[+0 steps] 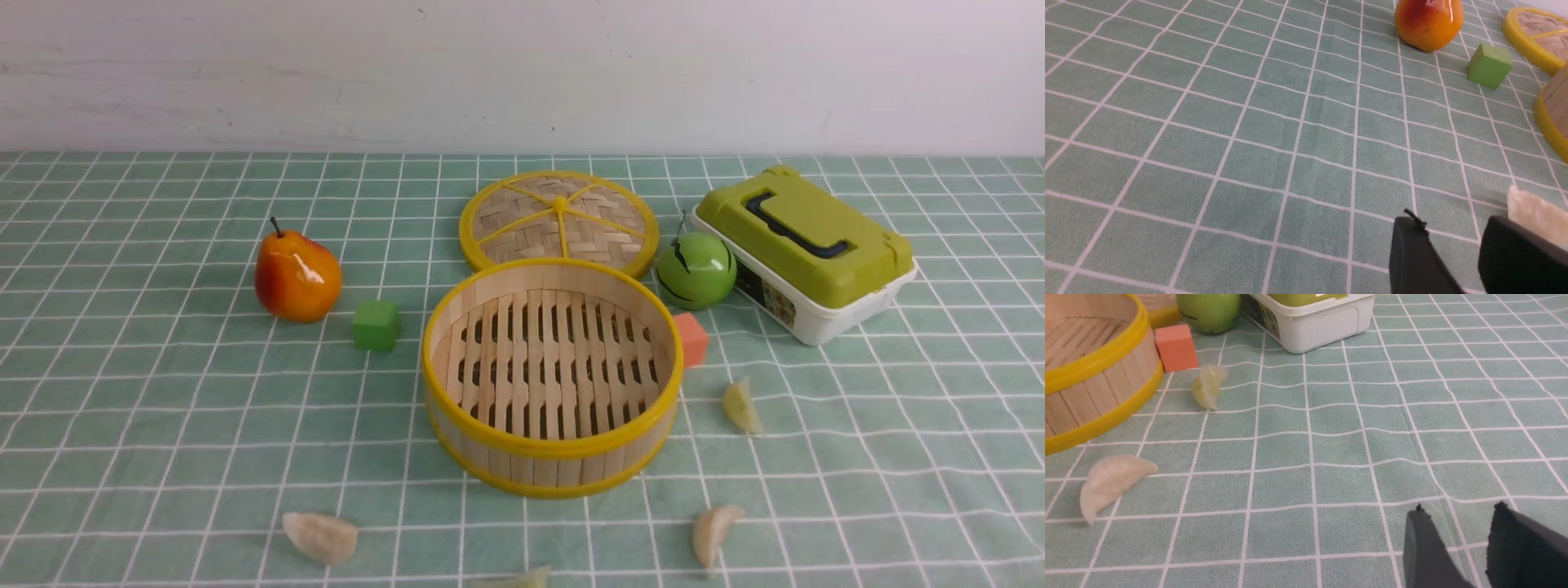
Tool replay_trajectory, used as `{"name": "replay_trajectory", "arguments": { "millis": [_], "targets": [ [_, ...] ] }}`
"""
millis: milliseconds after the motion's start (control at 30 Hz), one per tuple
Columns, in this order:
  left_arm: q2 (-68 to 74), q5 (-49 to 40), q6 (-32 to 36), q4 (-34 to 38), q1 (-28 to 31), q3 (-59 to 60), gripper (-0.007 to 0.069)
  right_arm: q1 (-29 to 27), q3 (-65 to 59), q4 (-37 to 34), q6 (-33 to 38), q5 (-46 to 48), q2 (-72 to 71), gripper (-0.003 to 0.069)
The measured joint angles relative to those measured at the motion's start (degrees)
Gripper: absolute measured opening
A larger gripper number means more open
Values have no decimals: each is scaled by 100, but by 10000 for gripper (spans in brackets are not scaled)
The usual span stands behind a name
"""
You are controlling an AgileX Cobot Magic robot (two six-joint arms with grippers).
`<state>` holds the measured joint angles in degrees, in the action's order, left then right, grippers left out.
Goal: Put the dumplings into the steamer on the table with the blue tablecloth.
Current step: 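Reach for and grasp a dumpling on the table with the left gripper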
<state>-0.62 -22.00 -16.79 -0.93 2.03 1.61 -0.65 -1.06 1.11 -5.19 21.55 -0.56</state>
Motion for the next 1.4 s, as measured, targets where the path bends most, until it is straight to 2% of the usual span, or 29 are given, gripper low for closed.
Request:
{"name": "replay_trajectory", "arguments": {
  "millis": [833,1067,1400],
  "targets": [
    [0,0,0,0,0,0,237,0,0,0,0,0,0,239],
    [0,0,0,-11,0,0,237,0,0,327,0,0,0,239],
    [0,0,0,-16,0,0,237,0,0,363,0,0,0,239]
  ]
}}
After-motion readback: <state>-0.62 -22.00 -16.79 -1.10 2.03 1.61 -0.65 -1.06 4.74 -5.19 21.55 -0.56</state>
